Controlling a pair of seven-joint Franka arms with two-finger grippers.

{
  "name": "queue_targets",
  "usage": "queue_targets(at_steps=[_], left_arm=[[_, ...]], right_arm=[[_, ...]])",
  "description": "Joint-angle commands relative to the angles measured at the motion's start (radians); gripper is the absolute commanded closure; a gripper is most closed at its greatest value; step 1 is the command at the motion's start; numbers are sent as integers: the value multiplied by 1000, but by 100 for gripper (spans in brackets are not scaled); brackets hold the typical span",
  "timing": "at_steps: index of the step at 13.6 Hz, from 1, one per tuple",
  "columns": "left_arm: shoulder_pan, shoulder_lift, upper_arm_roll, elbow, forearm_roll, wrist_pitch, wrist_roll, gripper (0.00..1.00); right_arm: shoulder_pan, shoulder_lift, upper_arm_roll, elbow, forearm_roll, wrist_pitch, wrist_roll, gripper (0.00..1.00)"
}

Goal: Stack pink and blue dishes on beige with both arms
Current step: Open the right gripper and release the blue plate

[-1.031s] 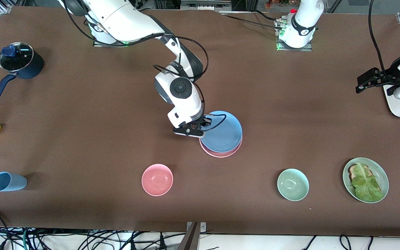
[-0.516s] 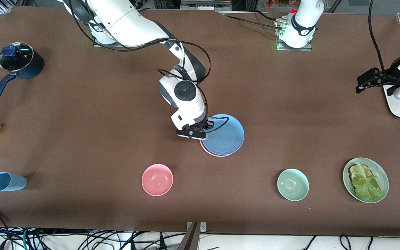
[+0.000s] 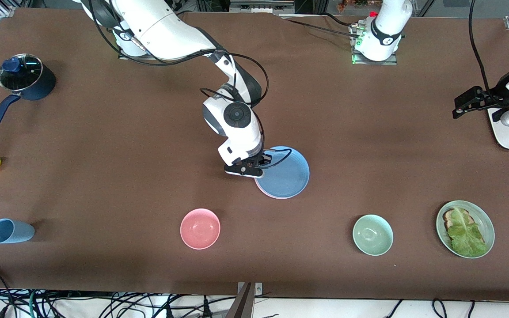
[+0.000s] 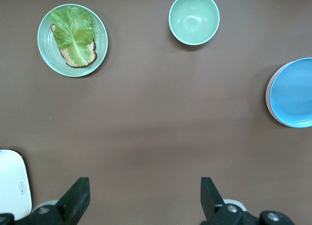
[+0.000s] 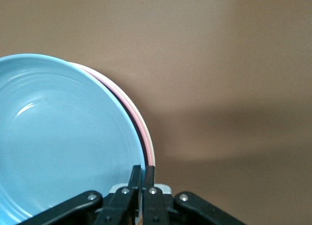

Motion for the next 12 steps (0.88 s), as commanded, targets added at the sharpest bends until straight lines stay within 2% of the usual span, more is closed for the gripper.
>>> queue_targets(at_steps=[1, 2, 5, 7, 9, 12], left_arm=[[-4, 7, 3, 17, -12, -15, 18, 0], [-4, 10, 3, 17, -12, -15, 18, 0], [-4, 10, 3, 17, -14, -15, 18, 0], [-4, 10, 3, 17, -14, -15, 18, 0], [-6, 11, 3, 17, -14, -15, 18, 0], [-6, 11, 3, 17, -14, -15, 18, 0]], right_arm=[[12, 22, -5, 35, -35, -3, 22, 100], [12, 22, -5, 35, -35, -3, 22, 93], [9, 21, -7, 35, -33, -6, 18, 48], [2, 10, -7, 38, -32, -13, 13, 31], [-4, -10, -8, 40, -32, -50, 12, 27], [-19, -63, -39, 43, -32, -144, -10, 14]])
